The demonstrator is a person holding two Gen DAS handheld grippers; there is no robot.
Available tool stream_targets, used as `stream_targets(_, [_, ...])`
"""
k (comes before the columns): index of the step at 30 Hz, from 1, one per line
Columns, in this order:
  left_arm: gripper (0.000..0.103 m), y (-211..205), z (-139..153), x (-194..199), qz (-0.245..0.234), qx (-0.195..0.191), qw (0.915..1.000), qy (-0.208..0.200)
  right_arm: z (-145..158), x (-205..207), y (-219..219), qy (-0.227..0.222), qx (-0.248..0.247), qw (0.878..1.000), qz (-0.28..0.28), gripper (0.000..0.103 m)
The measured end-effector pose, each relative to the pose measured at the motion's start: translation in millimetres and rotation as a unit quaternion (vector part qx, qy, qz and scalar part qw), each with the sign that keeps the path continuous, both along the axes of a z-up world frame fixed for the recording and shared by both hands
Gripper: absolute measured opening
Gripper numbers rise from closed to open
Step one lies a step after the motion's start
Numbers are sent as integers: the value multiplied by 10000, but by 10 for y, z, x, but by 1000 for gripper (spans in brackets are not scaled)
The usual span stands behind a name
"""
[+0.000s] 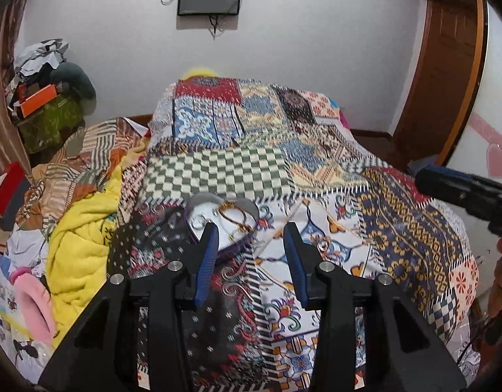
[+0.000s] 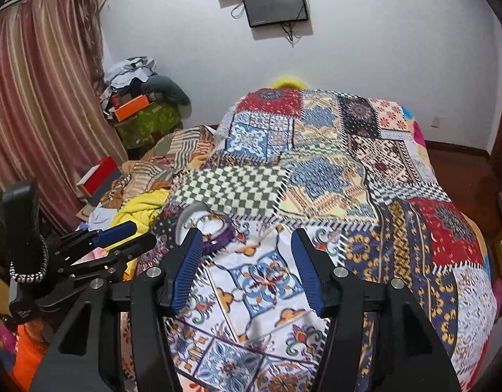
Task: Organize jewelry
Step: 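Withdraw both grippers from the tin back toward the remaining jewelry, then grasp the large silver ring on the quilt with the right gripper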
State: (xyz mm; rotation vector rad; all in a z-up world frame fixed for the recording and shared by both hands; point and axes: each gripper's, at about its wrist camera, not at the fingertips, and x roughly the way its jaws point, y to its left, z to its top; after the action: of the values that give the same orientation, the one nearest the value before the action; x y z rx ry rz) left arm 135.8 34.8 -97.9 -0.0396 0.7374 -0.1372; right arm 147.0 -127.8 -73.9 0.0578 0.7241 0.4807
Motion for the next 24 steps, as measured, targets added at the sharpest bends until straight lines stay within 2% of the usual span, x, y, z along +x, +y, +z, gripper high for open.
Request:
stream_targets(8, [40,-156,-325,20,-180,18,9988,461,-200,-48,-112,264,-59,9996,-125,52])
stream_targets(17, [39,-366,-790,86,-481,70,9934,1039,-525,-26,-124,679,-184,9975,-112,52])
stream_targets(18, [38,-386,-823,93,-493,88,9931,1059,-571,-18,-123,739,-202,9970,-103,52])
stream_targets(20, [25,-418,-894,118,-573,70,9918,1137,-638,-6,-115,828,-242,9962,-85,53])
stream_targets(24, [17,-440,-1014,171,-636,70,9902,1238,-745,8,-89,964,-313,9948,-42,52])
